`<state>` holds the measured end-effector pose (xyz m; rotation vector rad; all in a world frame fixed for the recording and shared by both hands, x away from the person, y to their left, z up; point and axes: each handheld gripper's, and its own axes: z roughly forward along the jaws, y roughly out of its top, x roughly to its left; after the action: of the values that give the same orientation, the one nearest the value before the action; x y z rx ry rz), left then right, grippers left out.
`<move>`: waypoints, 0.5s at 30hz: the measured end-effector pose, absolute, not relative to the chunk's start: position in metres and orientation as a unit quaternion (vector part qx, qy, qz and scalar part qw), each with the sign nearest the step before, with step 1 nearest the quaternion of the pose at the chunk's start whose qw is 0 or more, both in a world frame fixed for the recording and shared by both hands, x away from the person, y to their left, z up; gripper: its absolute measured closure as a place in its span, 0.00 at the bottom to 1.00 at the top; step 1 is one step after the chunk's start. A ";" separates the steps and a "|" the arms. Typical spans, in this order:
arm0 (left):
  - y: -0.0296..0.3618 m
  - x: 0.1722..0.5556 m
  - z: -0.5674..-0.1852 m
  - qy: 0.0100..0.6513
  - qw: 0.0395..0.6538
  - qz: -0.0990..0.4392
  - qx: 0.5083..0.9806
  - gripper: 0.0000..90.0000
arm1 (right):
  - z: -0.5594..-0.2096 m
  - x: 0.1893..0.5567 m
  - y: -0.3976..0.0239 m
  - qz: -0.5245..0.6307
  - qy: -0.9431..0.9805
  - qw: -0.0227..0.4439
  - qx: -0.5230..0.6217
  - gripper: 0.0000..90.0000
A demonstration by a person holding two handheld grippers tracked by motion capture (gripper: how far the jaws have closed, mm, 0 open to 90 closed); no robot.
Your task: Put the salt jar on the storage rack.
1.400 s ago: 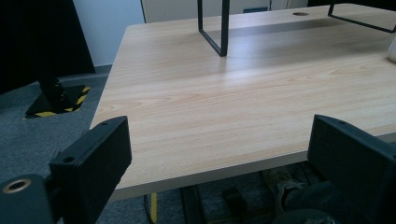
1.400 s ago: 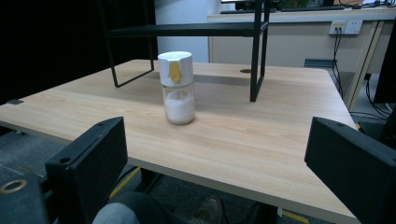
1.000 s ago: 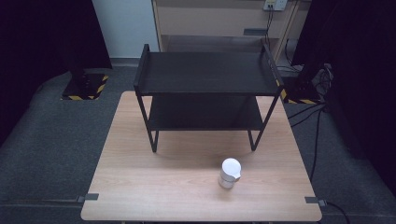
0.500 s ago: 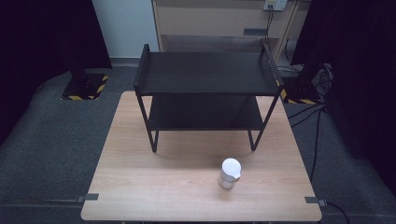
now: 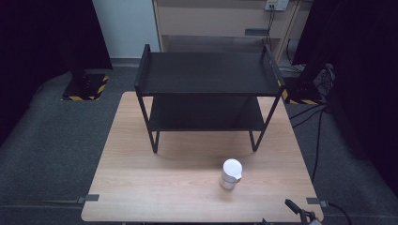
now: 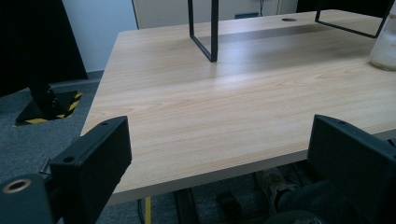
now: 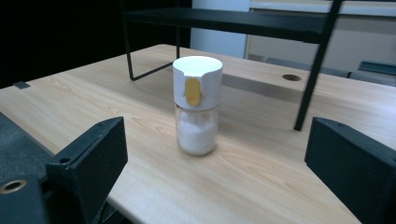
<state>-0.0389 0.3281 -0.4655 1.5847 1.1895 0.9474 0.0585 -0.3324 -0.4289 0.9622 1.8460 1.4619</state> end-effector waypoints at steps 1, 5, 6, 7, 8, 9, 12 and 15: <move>0.328 -0.039 -0.466 0.481 0.456 0.384 0.643 0.06 | -0.431 0.075 -0.327 0.548 0.700 0.287 0.357 0.07; 0.328 -0.039 -0.466 0.480 0.457 0.384 0.643 0.06 | -0.436 0.100 -0.317 0.544 0.710 0.276 0.352 0.06; 0.328 -0.039 -0.466 0.480 0.457 0.384 0.643 0.06 | -0.440 0.115 -0.310 0.542 0.716 0.268 0.349 0.06; 0.328 -0.039 -0.466 0.481 0.457 0.384 0.643 0.06 | -0.441 0.119 -0.307 0.541 0.718 0.266 0.348 0.06; 0.328 -0.039 -0.466 0.481 0.458 0.384 0.642 0.06 | -0.443 0.126 -0.304 0.541 0.719 0.264 0.347 0.06; 0.328 -0.039 -0.466 0.481 0.458 0.384 0.642 0.06 | -0.444 0.131 -0.301 0.541 0.720 0.262 0.346 0.06; 0.329 -0.039 -0.466 0.480 0.457 0.384 0.643 0.06 | -0.447 0.141 -0.294 0.539 0.724 0.261 0.341 0.06; 0.329 -0.038 -0.466 0.479 0.458 0.382 0.644 0.06 | -0.450 0.151 -0.288 0.534 0.730 0.258 0.339 0.06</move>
<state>-0.0382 0.3291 -0.4659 1.5872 1.1803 0.9413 0.1514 -0.2876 -0.4502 0.9199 1.9794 1.4491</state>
